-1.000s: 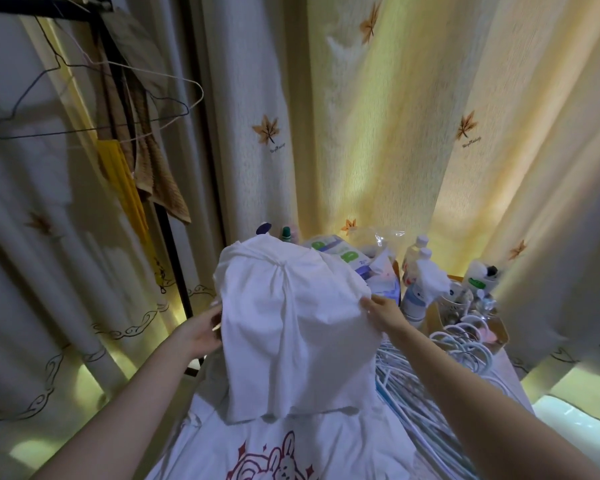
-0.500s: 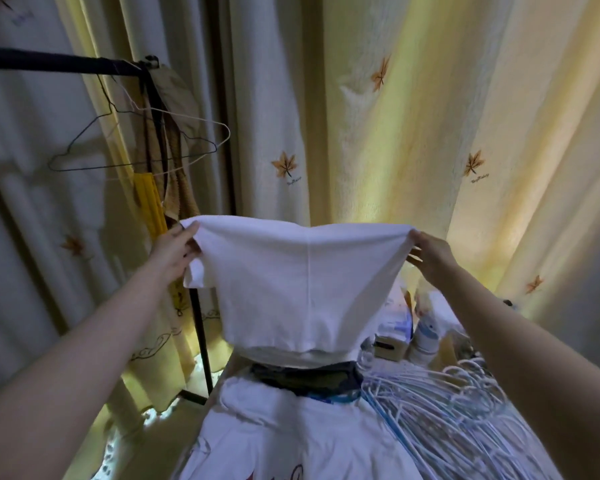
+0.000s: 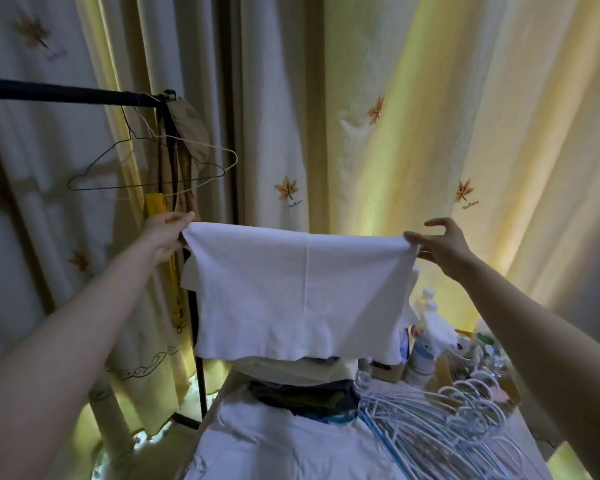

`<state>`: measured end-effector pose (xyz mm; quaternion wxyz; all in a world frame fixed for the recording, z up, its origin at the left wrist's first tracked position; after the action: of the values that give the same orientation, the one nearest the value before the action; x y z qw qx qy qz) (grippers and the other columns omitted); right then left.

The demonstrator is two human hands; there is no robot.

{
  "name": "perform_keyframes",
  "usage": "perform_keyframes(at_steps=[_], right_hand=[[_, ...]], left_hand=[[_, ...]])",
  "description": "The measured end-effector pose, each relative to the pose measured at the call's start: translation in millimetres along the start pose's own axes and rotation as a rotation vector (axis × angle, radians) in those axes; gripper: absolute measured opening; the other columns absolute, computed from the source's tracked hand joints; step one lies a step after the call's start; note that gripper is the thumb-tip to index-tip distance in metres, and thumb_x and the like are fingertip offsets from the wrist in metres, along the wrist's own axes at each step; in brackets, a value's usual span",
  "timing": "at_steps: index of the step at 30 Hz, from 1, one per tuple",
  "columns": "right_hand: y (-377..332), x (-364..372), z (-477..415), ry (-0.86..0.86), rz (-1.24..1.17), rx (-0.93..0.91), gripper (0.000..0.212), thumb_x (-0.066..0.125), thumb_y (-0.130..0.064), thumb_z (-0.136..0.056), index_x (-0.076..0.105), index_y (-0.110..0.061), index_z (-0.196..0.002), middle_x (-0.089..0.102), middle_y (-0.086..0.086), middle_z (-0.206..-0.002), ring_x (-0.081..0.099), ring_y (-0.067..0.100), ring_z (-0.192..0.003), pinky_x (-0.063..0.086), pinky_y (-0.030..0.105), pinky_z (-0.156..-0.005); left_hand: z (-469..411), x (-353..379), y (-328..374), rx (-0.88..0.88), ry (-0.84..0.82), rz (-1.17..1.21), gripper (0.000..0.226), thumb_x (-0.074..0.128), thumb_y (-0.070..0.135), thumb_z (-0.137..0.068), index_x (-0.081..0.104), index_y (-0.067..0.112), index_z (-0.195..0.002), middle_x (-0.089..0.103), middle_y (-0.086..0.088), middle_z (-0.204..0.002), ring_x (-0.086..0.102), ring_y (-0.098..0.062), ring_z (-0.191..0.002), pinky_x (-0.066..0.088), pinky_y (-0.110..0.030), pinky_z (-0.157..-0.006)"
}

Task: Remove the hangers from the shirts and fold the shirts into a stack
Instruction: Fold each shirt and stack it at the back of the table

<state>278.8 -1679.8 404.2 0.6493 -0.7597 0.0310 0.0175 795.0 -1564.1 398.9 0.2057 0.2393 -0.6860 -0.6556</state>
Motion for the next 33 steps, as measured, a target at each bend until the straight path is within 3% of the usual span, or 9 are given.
perform_keyframes(at_steps=[4, 8, 11, 14, 18, 21, 26, 30, 33], right_hand=[[-10.9, 17.3, 13.9, -0.296, 0.212, -0.05, 0.044, 0.071, -0.001, -0.077, 0.062, 0.0, -0.119, 0.064, 0.017, -0.098, 0.064, 0.022, -0.084, 0.058, 0.019, -0.071], [-23.3, 5.5, 23.5, -0.213, 0.786, -0.217, 0.014, 0.081, -0.019, -0.071, 0.073, -0.009, -0.076, 0.069, 0.011, -0.076, 0.064, 0.021, -0.069, 0.052, 0.027, -0.063], [-19.2, -0.6, 36.2, -0.241, 0.761, -0.28, 0.018, 0.076, -0.028, -0.076, 0.067, -0.014, -0.069, 0.063, 0.007, -0.082, 0.056, 0.019, -0.076, 0.041, 0.031, -0.071], [-10.2, 7.5, 53.2, -0.322, 0.457, -0.235, 0.026, 0.064, -0.033, -0.084, 0.059, -0.009, -0.076, 0.06, 0.004, -0.076, 0.054, 0.017, -0.072, 0.041, 0.026, -0.066], [-0.2, 23.4, 60.2, -0.169, 0.382, -0.173, 0.007, 0.061, -0.023, -0.091, 0.063, -0.016, -0.09, 0.054, 0.002, -0.056, 0.045, 0.017, -0.05, 0.034, 0.02, -0.043], [0.4, 56.9, 70.7, -0.252, 0.383, -0.093, 0.025, 0.049, -0.004, -0.094, 0.07, -0.014, -0.087, 0.062, 0.009, -0.076, 0.053, 0.022, -0.07, 0.043, 0.024, -0.055], [-17.7, 141.9, 120.8, -0.632, 0.386, -0.024, 0.029, 0.041, 0.0, -0.093, 0.069, -0.001, -0.094, 0.064, 0.01, -0.091, 0.06, 0.019, -0.082, 0.052, 0.026, -0.068], [-32.0, 193.5, 154.7, -0.772, 0.735, -0.207, 0.049, 0.069, -0.046, -0.079, 0.064, 0.0, -0.096, 0.059, 0.006, -0.079, 0.053, 0.016, -0.07, 0.042, 0.024, -0.062], [-44.6, 197.2, 151.6, -0.591, 1.015, -0.46, 0.035, 0.078, -0.032, -0.074, 0.065, -0.003, -0.088, 0.066, 0.009, -0.079, 0.052, 0.019, -0.067, 0.038, 0.027, -0.06]], left_hand=[[16.6, 17.3, 10.7, 0.063, -0.327, -0.242, 0.026, 0.074, 0.014, -0.076, 0.068, 0.02, -0.101, 0.063, 0.003, -0.104, 0.059, -0.008, -0.087, 0.051, -0.016, -0.06], [27.8, 18.5, 15.2, 0.312, -0.344, -0.736, 0.016, 0.074, 0.026, -0.077, 0.068, 0.031, -0.091, 0.062, 0.013, -0.09, 0.055, -0.003, -0.084, 0.04, -0.019, -0.065], [29.9, 12.7, 3.6, 0.395, -0.358, -0.867, 0.011, 0.064, 0.035, -0.085, 0.067, 0.026, -0.091, 0.06, 0.008, -0.089, 0.056, -0.011, -0.086, 0.04, -0.022, -0.068], [35.8, 12.3, -10.3, 0.343, -0.426, -0.673, 0.013, 0.054, 0.033, -0.094, 0.065, 0.029, -0.088, 0.061, 0.004, -0.098, 0.055, -0.014, -0.095, 0.042, -0.03, -0.082], [44.6, 23.4, -21.8, 0.259, -0.306, -0.494, 0.019, 0.051, 0.016, -0.096, 0.062, 0.011, -0.081, 0.062, -0.009, -0.085, 0.056, -0.023, -0.083, 0.039, -0.031, -0.071], [62.6, 36.5, -16.2, 0.245, -0.243, -0.47, 0.018, 0.049, 0.004, -0.092, 0.065, 0.009, -0.086, 0.063, -0.01, -0.094, 0.056, -0.019, -0.085, 0.041, -0.026, -0.07], [140.1, 105.3, 8.4, 0.255, -0.616, -0.511, 0.029, 0.043, 0.011, -0.097, 0.071, 0.017, -0.098, 0.065, 0.0, -0.089, 0.061, 0.001, -0.066, 0.047, -0.013, -0.056], [190.7, 146.2, 10.2, 0.216, -0.888, -0.402, 0.038, 0.039, 0.03, -0.101, 0.062, 0.009, -0.121, 0.065, -0.011, -0.112, 0.066, -0.008, -0.089, 0.055, -0.018, -0.07], [191.7, 142.1, 23.0, 0.387, -0.826, -0.383, 0.06, 0.032, 0.062, -0.088, 0.06, 0.02, -0.121, 0.067, 0.001, -0.104, 0.066, -0.006, -0.092, 0.054, -0.021, -0.072]])
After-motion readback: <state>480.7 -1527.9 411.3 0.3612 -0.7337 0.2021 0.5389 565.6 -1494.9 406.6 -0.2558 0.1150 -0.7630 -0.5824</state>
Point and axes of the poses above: each hand's wrist, its own z-axis away from the middle knuckle, its own x-axis out of the palm, y = z × x, the point moved 10 cm from there along -z, towards the middle knuckle
